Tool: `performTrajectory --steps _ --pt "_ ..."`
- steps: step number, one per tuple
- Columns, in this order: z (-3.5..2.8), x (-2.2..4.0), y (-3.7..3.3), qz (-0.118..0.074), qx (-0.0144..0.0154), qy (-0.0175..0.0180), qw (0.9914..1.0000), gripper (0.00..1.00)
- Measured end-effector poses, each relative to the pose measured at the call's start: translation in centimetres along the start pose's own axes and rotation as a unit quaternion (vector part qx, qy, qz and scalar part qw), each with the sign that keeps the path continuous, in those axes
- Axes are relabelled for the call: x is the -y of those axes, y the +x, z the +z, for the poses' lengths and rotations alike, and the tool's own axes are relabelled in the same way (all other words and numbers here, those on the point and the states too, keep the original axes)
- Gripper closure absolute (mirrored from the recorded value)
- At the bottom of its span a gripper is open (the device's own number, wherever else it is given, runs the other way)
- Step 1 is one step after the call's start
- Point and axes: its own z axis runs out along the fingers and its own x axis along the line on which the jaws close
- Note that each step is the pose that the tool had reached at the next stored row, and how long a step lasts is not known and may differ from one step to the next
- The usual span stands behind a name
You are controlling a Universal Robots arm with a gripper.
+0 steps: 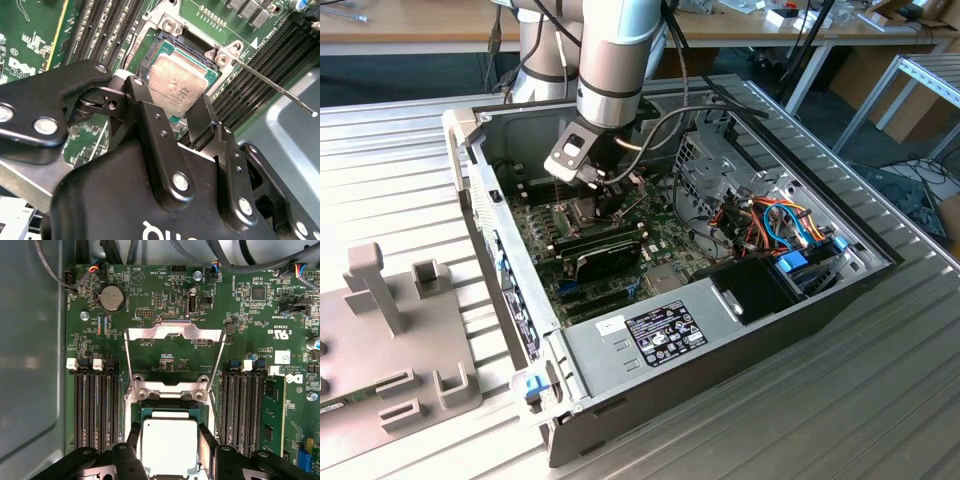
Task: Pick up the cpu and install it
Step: 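Place the cpu into insertion slot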
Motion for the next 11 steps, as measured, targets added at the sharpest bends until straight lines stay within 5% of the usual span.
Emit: performTrajectory --steps 11 --pt "0.42 0.0 -0.03 -0.003 0.0 0.0 1.0 0.45"
